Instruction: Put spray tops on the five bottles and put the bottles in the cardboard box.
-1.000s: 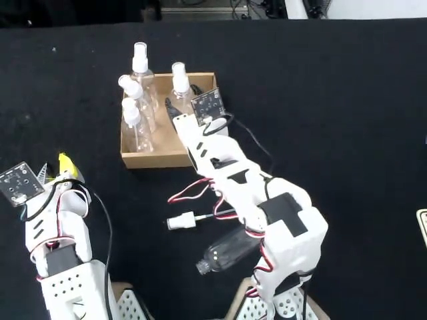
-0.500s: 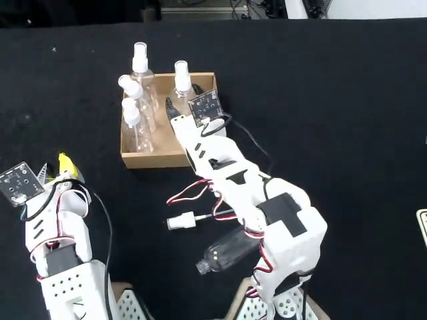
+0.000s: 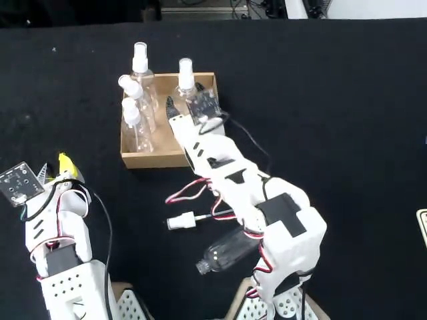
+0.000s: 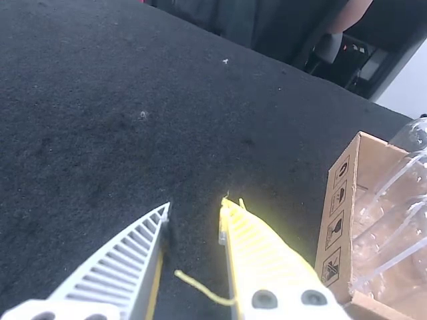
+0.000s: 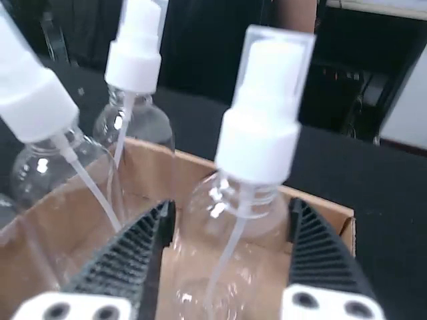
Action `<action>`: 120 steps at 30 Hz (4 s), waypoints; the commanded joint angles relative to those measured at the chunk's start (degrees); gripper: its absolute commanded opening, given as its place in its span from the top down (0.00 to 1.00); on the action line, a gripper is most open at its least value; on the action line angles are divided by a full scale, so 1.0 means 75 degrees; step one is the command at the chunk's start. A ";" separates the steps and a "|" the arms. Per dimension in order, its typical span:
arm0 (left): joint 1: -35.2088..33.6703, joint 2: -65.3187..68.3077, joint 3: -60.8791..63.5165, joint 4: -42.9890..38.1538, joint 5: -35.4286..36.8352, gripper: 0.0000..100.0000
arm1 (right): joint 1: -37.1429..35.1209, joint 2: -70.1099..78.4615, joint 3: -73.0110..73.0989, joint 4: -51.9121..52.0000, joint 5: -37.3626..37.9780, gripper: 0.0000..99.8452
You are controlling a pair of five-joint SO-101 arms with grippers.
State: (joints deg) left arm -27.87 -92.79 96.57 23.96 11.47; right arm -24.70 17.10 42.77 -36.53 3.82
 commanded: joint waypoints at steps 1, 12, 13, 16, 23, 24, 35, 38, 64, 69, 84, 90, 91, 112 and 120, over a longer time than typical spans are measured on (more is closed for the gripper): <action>-0.0006 -0.0129 0.0182 -0.0047 -0.0035 0.90 | -0.0105 -0.0053 -0.0604 0.0551 0.0012 0.78; -0.0006 -0.0129 0.0182 -0.0047 -0.0035 0.90 | -0.0105 -0.0053 -0.0604 0.0551 0.0012 0.78; -0.0006 -0.0129 0.0182 -0.0047 -0.0035 0.90 | -0.0105 -0.0053 -0.0604 0.0551 0.0012 0.78; 0.0006 -0.0129 0.0182 -0.0047 -0.0035 0.90 | -0.0117 -0.0111 -0.0592 0.0551 0.0012 0.78; 0.0029 -0.0129 0.0182 -0.0047 -0.0035 0.90 | -0.0117 -0.0791 -0.0170 0.0598 -0.0035 0.78; 0.0029 -0.0129 0.0182 -0.0059 -0.0035 0.90 | -0.0117 -0.0873 -0.0111 0.0598 -0.0035 0.78; 0.0006 -0.0094 0.0182 -0.0188 -0.0035 0.90 | -0.0094 -0.2198 0.0990 0.0610 -0.0047 0.78; 0.0006 -0.0094 0.0182 -0.0188 -0.0035 0.90 | -0.0059 -0.2925 0.1588 0.0610 0.0000 0.78; 0.0018 -0.0117 0.0182 -0.0152 -0.0035 0.90 | 0.1301 -0.6101 -0.1530 1.1616 -0.1184 0.83; 0.0029 -0.0117 0.0182 -0.0152 -0.0035 0.90 | 0.2133 -0.6476 -0.2444 1.4312 -0.0527 0.96; 0.0041 -0.0070 0.0182 -0.0141 -0.0035 0.90 | 0.1606 -0.5363 -0.2010 1.3972 -0.0703 0.88; 0.0041 -0.0070 0.0182 -0.0141 -0.0035 0.90 | 0.1301 -0.3792 -0.1952 1.2062 -0.1020 0.76; 0.0041 -0.0070 0.0182 -0.0141 -0.0035 0.90 | 0.1301 -0.3604 -0.1952 1.1815 -0.1020 0.78; 0.0041 -0.0070 0.0182 -0.0141 -0.0035 0.90 | 0.0633 -0.3089 -0.1108 0.9541 -0.1618 0.81; 0.0041 -0.0070 0.0182 -0.0141 -0.0035 0.90 | 0.1055 -0.2714 -0.1002 0.8979 -0.1606 0.81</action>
State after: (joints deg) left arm -27.87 -92.79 96.57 23.87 11.47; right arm -18.73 -3.30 35.65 34.15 -7.87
